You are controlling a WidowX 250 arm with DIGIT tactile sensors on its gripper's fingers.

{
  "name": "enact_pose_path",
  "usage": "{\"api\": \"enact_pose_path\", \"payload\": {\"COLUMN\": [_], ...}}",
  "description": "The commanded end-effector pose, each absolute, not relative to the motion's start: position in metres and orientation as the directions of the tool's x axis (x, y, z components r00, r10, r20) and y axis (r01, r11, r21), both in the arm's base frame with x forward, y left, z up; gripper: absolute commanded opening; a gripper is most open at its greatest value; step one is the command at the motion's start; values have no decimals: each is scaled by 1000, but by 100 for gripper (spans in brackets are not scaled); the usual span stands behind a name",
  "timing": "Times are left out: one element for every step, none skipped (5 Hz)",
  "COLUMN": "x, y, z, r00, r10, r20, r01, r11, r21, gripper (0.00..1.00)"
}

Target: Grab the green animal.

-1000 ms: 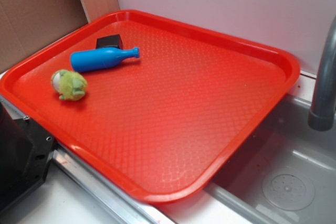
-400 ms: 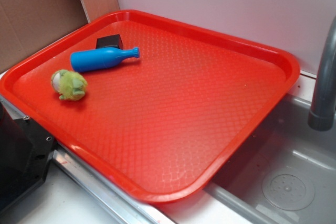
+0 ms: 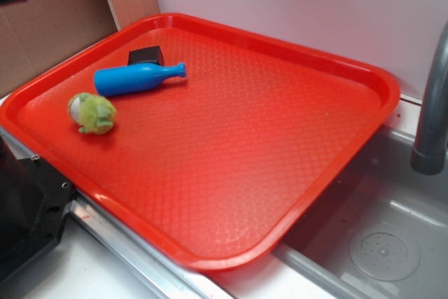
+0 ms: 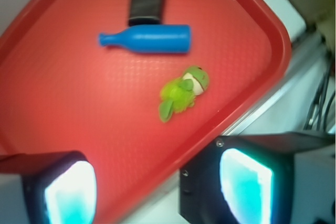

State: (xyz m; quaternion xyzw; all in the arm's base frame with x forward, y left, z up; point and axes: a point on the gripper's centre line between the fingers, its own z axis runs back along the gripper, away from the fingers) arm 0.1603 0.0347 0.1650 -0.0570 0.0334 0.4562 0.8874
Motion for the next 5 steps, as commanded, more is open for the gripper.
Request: {"api": "enact_pose_path", "payload": {"x": [153,153,147,144,139], "y": [51,48,48,51,50], "z": [118,93,70,50,34], "r00": [112,-38,-78,-91,-92], "r10": [984,995,995,996,995], "r20": [-135,-87,-61,-4,43], "r01": [-994,-999,-997,-995,-994], "r11": [109,-38,-77,-91,-94], "r21": [-33,6,23,43,53], "gripper": [100,100,100,100,100]}}
